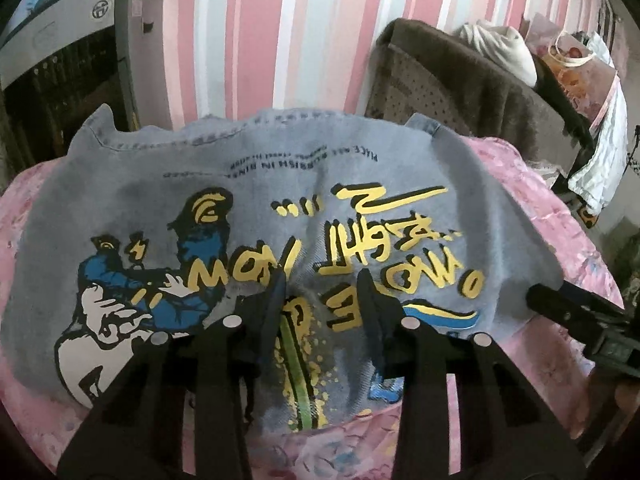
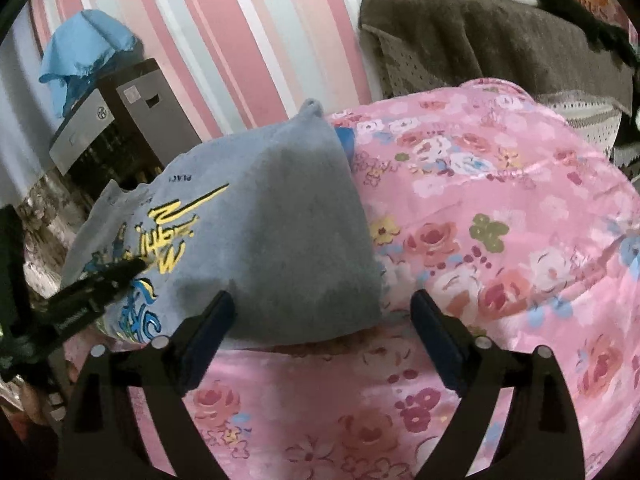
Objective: Fold large clothes
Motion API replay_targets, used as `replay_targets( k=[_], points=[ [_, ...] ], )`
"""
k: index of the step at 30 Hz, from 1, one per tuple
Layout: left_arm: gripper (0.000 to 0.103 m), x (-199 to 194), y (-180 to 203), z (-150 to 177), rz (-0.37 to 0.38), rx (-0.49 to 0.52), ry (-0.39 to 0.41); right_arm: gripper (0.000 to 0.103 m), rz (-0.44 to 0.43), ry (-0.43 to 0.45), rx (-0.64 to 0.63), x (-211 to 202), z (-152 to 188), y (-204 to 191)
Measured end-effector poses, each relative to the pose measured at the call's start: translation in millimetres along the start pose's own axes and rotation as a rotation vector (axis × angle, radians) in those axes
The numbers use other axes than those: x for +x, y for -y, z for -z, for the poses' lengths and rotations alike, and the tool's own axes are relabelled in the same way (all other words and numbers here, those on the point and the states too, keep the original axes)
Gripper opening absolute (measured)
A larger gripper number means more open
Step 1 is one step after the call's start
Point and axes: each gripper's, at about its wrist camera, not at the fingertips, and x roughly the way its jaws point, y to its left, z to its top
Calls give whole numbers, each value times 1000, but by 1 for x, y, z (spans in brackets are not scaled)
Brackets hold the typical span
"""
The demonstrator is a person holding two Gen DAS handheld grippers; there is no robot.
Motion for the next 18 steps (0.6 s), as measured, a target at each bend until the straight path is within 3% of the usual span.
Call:
replay_targets(
  k=[12, 18],
  points=[
    [35, 5, 3, 2, -19, 10, 0, 90, -18, -28, 6, 12, 0, -15],
    [35, 5, 3, 2, -19, 10, 0, 83, -21, -28, -14, 21, -8, -23]
  ],
)
